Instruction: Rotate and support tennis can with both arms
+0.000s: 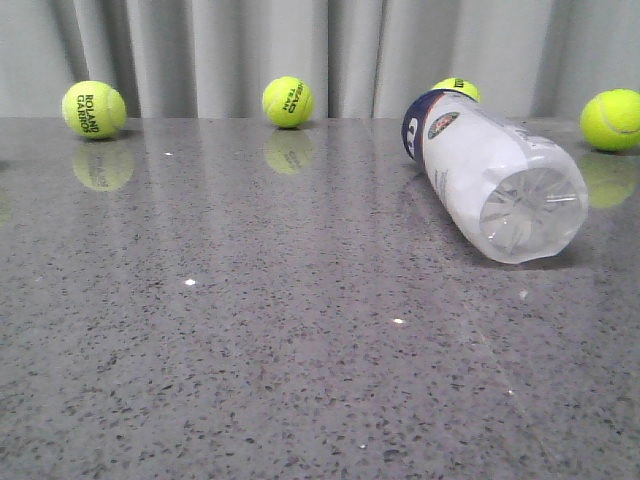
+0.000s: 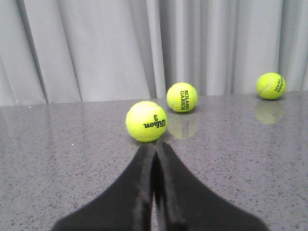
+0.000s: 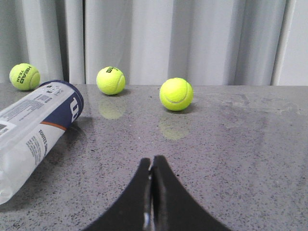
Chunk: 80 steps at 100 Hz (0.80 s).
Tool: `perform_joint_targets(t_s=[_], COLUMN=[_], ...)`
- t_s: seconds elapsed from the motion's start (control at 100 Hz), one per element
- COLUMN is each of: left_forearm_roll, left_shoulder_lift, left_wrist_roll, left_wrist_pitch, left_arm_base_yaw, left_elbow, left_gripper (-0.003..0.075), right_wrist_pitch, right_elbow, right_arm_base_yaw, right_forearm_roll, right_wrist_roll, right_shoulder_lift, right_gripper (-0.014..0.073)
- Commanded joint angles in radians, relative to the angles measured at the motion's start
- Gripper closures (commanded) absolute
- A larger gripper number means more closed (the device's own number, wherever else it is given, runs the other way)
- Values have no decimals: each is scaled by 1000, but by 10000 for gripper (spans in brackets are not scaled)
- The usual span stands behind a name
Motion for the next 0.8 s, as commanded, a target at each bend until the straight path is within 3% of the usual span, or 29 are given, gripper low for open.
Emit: perform_joint_targets(t_s=[0.0,0.79], left_forearm_roll=[-1,-1], left_shoulder_lift=[-32,-32], left_wrist_roll=[-8,-8], left_wrist_pitch=[-78,-78], left_arm_base_yaw=[0,0], left_elbow=[43,43], left_gripper=[740,740], right_wrist_pitch=[-77,-103], right_elbow=[-18,-19], right_arm_base_yaw=[-3,-3], right_forearm_roll=[-3,-3], right_wrist_roll=[-6,-6], right_shoulder_lift=[-30,-30], right_gripper=[660,660])
